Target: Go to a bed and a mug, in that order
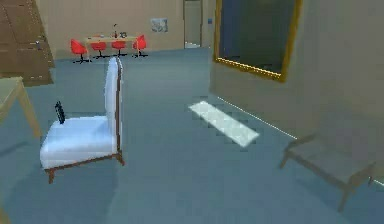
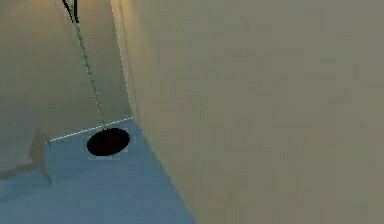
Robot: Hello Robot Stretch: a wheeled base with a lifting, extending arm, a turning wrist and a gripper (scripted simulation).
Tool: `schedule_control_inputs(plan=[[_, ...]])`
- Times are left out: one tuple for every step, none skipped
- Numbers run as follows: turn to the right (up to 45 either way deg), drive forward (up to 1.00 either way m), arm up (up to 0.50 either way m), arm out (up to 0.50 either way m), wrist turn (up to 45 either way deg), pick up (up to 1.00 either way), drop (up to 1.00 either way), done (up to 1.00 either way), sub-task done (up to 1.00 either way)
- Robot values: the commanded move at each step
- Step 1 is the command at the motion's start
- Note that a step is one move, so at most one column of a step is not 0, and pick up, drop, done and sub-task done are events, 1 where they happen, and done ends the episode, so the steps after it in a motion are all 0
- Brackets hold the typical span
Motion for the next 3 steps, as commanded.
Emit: schedule_control_inputs(plan=[[0.0,1.00,0.00,0.00,0.0,0.00,0.00,0.00,0.00],[3.0,0.00,0.00,0.00,0.0,0.00,0.00,0.00,0.00],[0.0,0.95,0.00,0.00,0.0,0.00,0.00,0.00,0.00]])
